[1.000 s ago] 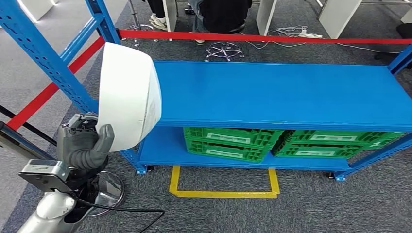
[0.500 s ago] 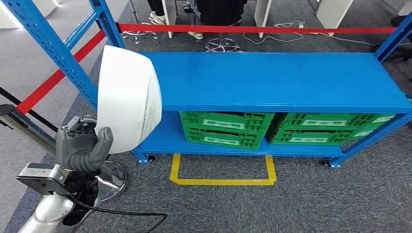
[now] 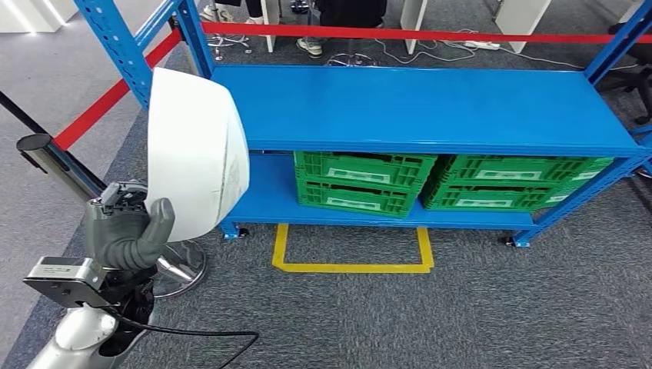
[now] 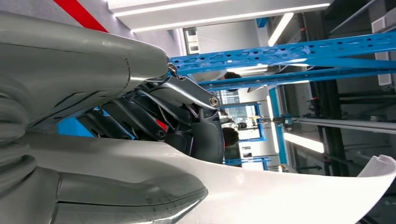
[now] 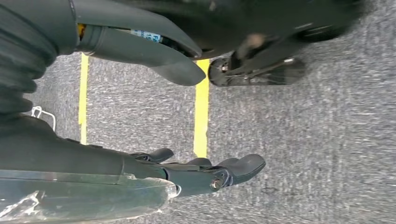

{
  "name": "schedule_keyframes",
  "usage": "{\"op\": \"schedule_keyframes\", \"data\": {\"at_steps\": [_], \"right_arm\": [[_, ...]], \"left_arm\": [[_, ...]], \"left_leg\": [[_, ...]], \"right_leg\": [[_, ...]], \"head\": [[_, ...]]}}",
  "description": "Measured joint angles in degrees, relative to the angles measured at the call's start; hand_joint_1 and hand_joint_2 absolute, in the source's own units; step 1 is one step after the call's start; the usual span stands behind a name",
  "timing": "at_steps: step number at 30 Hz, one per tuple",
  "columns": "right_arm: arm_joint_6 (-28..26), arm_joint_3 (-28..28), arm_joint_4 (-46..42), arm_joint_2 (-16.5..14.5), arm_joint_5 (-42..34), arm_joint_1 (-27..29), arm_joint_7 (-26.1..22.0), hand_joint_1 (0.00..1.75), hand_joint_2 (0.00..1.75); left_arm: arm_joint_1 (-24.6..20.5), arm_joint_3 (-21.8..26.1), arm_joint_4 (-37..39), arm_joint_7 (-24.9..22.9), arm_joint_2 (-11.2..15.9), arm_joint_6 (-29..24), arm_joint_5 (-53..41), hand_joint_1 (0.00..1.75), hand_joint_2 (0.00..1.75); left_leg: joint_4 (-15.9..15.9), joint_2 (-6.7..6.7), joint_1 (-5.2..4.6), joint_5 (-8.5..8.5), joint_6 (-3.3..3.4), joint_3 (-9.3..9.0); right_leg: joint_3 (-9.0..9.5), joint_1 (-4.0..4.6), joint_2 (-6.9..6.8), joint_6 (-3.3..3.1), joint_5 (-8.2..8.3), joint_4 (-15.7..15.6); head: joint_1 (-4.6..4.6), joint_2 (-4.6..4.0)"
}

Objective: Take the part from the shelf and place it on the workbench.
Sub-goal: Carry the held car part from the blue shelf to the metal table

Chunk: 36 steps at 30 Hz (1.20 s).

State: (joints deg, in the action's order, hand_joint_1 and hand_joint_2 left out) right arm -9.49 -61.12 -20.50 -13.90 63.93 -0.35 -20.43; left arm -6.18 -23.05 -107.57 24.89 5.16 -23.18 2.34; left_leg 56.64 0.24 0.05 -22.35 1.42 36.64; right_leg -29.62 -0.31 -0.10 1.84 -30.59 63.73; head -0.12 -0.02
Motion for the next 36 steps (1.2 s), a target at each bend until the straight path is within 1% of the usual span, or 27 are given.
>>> {"op": "schedule_keyframes", "data": {"at_steps": [1,2,3,5,6,7,9,10,11,12,13,14,15,16,17,18,20,22,25,26,27,28,30,31,32,35,36], "right_arm": [[0.0,0.0,-0.1,0.0,0.0,-0.1,0.0,0.00,1.75],[0.0,0.0,-0.2,-0.1,0.0,-0.2,0.0,0.00,1.75],[0.0,0.0,-0.3,-0.1,0.0,-0.2,0.0,0.00,1.75],[0.1,0.0,-0.3,-0.4,0.0,-0.2,0.0,0.00,1.75],[0.2,0.0,-0.4,-0.5,0.0,-0.2,0.0,0.00,1.75],[0.3,-0.1,-0.5,-0.6,0.0,-0.2,0.1,0.00,1.75],[0.7,-0.1,-0.7,-0.7,-0.1,-0.2,0.1,0.00,1.75],[0.9,-0.1,-0.8,-0.8,-0.1,-0.2,0.1,0.00,1.75],[1.1,-0.1,-0.8,-0.8,-0.2,-0.2,0.1,0.00,1.75],[1.3,-0.1,-0.9,-0.9,-0.2,-0.1,0.0,0.00,1.75],[1.6,-0.1,-0.9,-0.9,-0.4,-0.1,0.0,0.00,1.75],[1.7,-0.1,-0.9,-0.9,-0.5,-0.1,0.0,0.00,1.75],[1.9,-0.1,-1.0,-1.0,-0.6,0.0,-0.1,0.00,1.75],[2.1,-0.1,-1.0,-1.0,-0.7,0.0,-0.1,0.00,1.75],[2.2,-0.1,-1.0,-1.1,-0.8,0.0,-0.2,0.00,1.75],[2.3,-0.1,-1.1,-1.1,-0.8,0.1,-0.2,0.00,1.75],[2.4,-0.2,-1.2,-1.1,-0.9,0.1,-0.1,0.00,1.75],[2.6,-0.2,-1.3,-1.1,-1.0,0.1,0.1,0.00,1.75],[2.8,-0.4,-1.7,-1.1,-1.1,0.7,0.1,0.00,1.75],[2.9,-0.4,-1.9,-1.1,-1.1,1.0,0.0,0.00,1.75],[3.0,-0.5,-2.2,-1.1,-1.2,1.3,-0.1,0.00,1.75],[3.1,-0.6,-2.5,-1.1,-1.2,1.6,-0.2,0.00,1.75],[3.8,-0.7,-3.2,-1.3,-1.2,2.0,-0.2,0.00,1.75],[4.2,-0.8,-3.7,-1.4,-1.2,2.1,-0.2,0.00,1.75],[4.6,-0.8,-4.1,-1.5,-1.1,2.2,-0.2,0.00,1.75],[5.1,-1.0,-5.2,-1.7,-1.0,2.5,0.0,0.00,1.75],[5.2,-1.1,-5.5,-1.8,-1.0,2.6,0.0,0.00,1.75]], "left_arm": [[0.1,0.0,0.0,0.0,0.0,0.0,0.0,1.75,1.75],[0.1,0.0,0.0,0.1,0.1,0.0,0.0,1.75,1.75],[0.0,0.0,0.0,0.0,0.1,0.0,0.0,1.75,1.75],[0.0,0.0,0.0,-0.1,0.1,0.0,0.0,1.75,1.75],[0.0,0.0,0.0,-0.2,0.1,0.0,-0.1,1.75,1.75],[0.0,0.0,0.0,-0.3,0.2,0.0,-0.1,1.75,1.75],[0.0,0.1,0.0,-0.3,0.2,0.1,-0.1,1.75,1.75],[0.0,0.1,0.0,-0.3,0.3,0.1,-0.1,1.75,1.75],[0.0,0.1,0.0,-0.3,0.3,0.1,-0.1,1.75,1.75],[0.0,0.1,0.0,-0.3,0.3,0.1,-0.1,1.75,1.75],[0.1,0.1,0.0,-0.3,0.3,0.2,-0.2,1.75,1.75],[0.1,0.1,0.0,-0.2,0.3,0.2,-0.2,1.75,1.75],[0.2,0.1,0.0,-0.1,0.3,0.3,-0.2,1.75,1.75],[0.2,0.1,0.0,0.1,0.3,0.4,-0.3,1.75,1.75],[0.3,0.1,0.0,0.3,0.4,0.5,-0.3,1.75,1.75],[0.3,0.1,0.0,0.4,0.4,0.6,-0.3,1.75,1.75],[0.2,0.1,-0.1,0.3,0.4,0.8,-0.4,1.75,1.75],[0.3,0.1,-0.1,0.0,0.3,0.8,-0.6,1.75,1.75],[1.4,0.1,-0.1,0.1,0.1,0.8,-0.8,1.75,1.75],[1.9,0.1,-0.1,0.2,0.1,0.8,-1.0,1.75,1.75],[2.3,0.0,-0.1,0.2,0.0,0.7,-1.1,1.75,1.75],[2.6,-0.1,-0.1,0.3,-0.1,0.6,-1.2,1.75,1.75],[2.8,-0.2,-0.1,0.5,-0.3,0.3,-1.6,1.75,1.75],[2.8,-0.2,-0.1,0.6,-0.3,0.1,-1.7,1.75,1.75],[2.9,-0.3,-0.1,0.6,-0.4,-0.1,-1.8,1.75,1.75],[3.0,-0.3,-0.2,0.7,-0.4,-0.3,-2.0,1.75,1.75],[3.0,-0.3,-0.2,0.7,-0.4,-0.3,-2.0,1.75,1.75]], "left_leg": [[0.1,-0.02,-0.07,0.65,-0.28,0.39],[0.0,-0.02,-0.11,1.28,-0.58,0.61],[-0.1,0.00,-0.11,1.90,-0.91,0.78],[-0.2,-0.01,0.06,2.25,-1.59,1.14],[0.6,-0.05,0.14,0.90,-1.97,1.46],[2.5,-0.08,0.21,-1.57,-2.31,1.97],[9.3,-0.09,0.31,-7.71,-2.83,3.33],[13.1,-0.09,0.33,-9.43,-2.96,3.94],[15.8,-0.09,0.33,-9.68,-3.01,4.11],[16.8,-0.09,0.32,-8.70,-2.94,3.54],[15.7,-0.10,0.29,-7.07,-2.74,2.01],[12.5,-0.11,0.21,-5.55,-2.33,-0.52],[8.2,-0.09,0.07,-4.93,-1.75,-3.57],[4.0,-0.09,-0.08,-4.91,-1.25,-6.30],[1.0,-0.08,-0.26,-5.23,-0.84,-8.16],[-0.6,-0.06,-0.40,-5.66,-0.62,-8.99],[-1.9,0.07,-0.32,-5.59,-0.42,-9.07],[-2.9,0.39,0.04,-5.24,0.03,-8.96],[-2.9,1.00,0.11,-4.81,0.44,-8.34],[-2.8,1.22,0.10,-4.74,0.44,-8.21],[-2.7,1.40,0.12,-4.71,0.40,-8.12],[-2.5,1.55,0.16,-4.73,0.31,-8.09],[-2.0,1.82,0.15,-5.01,-0.13,-8.00],[-1.6,1.93,0.01,-5.18,-0.44,-7.82],[-1.2,2.09,-0.15,-5.30,-0.72,-7.60],[-0.6,2.65,-0.31,-5.55,-1.35,-7.17],[0.0,2.38,-0.22,-6.19,-1.61,-6.93]], "right_leg": [[2.88,0.07,0.02,-0.23,-0.61,-4.4],[4.81,0.18,0.06,-0.45,-1.45,-7.6],[5.47,0.33,0.08,-0.69,-1.94,-9.2],[4.57,0.31,-0.01,-1.45,-1.10,-9.4],[4.01,0.27,-0.12,-1.94,-0.49,-9.3],[3.37,0.20,-0.24,-2.37,0.14,-9.4],[2.04,0.26,-0.35,-2.88,1.23,-9.3],[1.36,0.31,-0.36,-2.94,1.77,-9.2],[0.68,0.37,-0.37,-2.96,2.33,-9.1],[-0.02,0.45,-0.37,-2.94,2.87,-9.0],[-0.70,0.54,-0.37,-2.89,3.35,-8.9],[-1.19,0.62,-0.36,-2.83,3.73,-8.8],[-1.56,0.75,-0.36,-2.70,4.03,-8.7],[-1.79,0.82,-0.35,-2.50,4.30,-8.7],[-1.99,0.83,-0.35,-2.22,4.59,-8.6],[-2.22,0.80,-0.37,-1.89,4.86,-8.6],[-2.87,0.76,-0.32,-1.27,5.11,-8.3],[-4.47,0.74,-0.14,-0.63,3.28,-5.8],[-9.36,0.27,0.00,0.31,-2.31,5.5],[-10.38,0.14,0.00,0.54,-3.07,8.2],[-10.33,0.00,-0.03,0.73,-2.71,8.7],[-9.04,-0.15,-0.12,0.86,-1.24,6.6],[-4.54,-0.34,-1.10,1.05,2.15,-1.5],[-2.72,-0.33,-1.64,0.88,3.04,-4.8],[-1.77,-0.27,-2.06,0.60,3.26,-6.6],[-1.93,-0.22,-1.53,-0.56,3.16,-6.8],[-2.04,-0.28,-1.21,-0.95,3.27,-6.8]], "head": [[-0.06,0.00],[-0.06,0.00],[-0.04,0.00],[0.00,0.00],[-0.04,0.00],[-0.15,0.00],[-0.31,0.00],[-0.33,0.00],[-0.32,0.00],[-0.32,0.00],[-0.32,0.00],[-0.33,0.00],[-0.31,0.00],[-0.29,0.00],[-0.28,0.00],[-0.27,0.00],[-0.29,0.00],[-0.01,0.00],[0.42,0.00],[0.43,0.00],[0.45,0.00],[0.46,0.00],[0.49,0.00],[0.52,0.00],[0.50,0.00],[0.43,0.00],[0.39,0.00]]}}
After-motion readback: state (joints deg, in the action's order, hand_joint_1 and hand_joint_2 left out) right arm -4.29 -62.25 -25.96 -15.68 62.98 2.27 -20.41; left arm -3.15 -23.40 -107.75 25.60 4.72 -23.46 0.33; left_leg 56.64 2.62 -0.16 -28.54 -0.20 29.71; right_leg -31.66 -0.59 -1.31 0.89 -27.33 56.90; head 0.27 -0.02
